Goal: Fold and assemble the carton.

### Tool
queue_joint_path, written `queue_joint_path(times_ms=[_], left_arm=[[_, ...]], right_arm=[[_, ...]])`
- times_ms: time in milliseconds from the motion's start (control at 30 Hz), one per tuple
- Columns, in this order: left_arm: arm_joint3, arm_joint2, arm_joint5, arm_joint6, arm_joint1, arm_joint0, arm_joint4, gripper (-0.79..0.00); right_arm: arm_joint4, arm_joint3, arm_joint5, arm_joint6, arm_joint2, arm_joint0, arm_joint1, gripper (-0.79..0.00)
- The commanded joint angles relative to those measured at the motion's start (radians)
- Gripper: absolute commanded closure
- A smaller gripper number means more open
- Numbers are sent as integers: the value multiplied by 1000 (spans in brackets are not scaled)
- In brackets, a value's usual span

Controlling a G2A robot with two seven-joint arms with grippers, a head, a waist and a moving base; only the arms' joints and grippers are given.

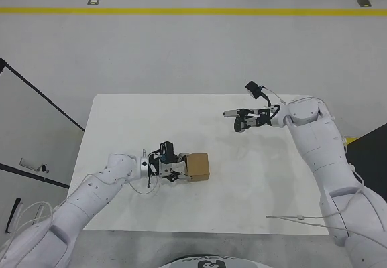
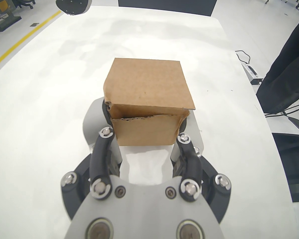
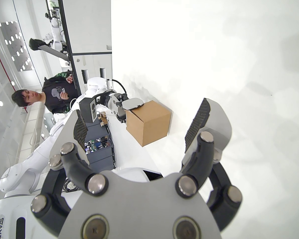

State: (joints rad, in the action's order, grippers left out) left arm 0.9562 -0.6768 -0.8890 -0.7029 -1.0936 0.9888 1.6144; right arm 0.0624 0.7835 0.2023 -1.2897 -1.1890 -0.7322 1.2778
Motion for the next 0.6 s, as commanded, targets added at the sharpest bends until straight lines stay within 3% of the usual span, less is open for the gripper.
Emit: queue_joint_path(times_ms=[0,500,533,567], left_arm=[[-18,9,-3,-17,-6,-8,2,0],[-127,72,27,-77,-53,-53,14,0],[-132,75,27,-79,-56,-55,14,-123],[-137,78,27,-82,-58,-57,14,-317]], right_arm=[[0,0,0,0,0,0,0,-785],[0,0,0,0,0,0,0,-785],[0,0,0,0,0,0,0,-785],[0,0,0,0,0,0,0,-785]])
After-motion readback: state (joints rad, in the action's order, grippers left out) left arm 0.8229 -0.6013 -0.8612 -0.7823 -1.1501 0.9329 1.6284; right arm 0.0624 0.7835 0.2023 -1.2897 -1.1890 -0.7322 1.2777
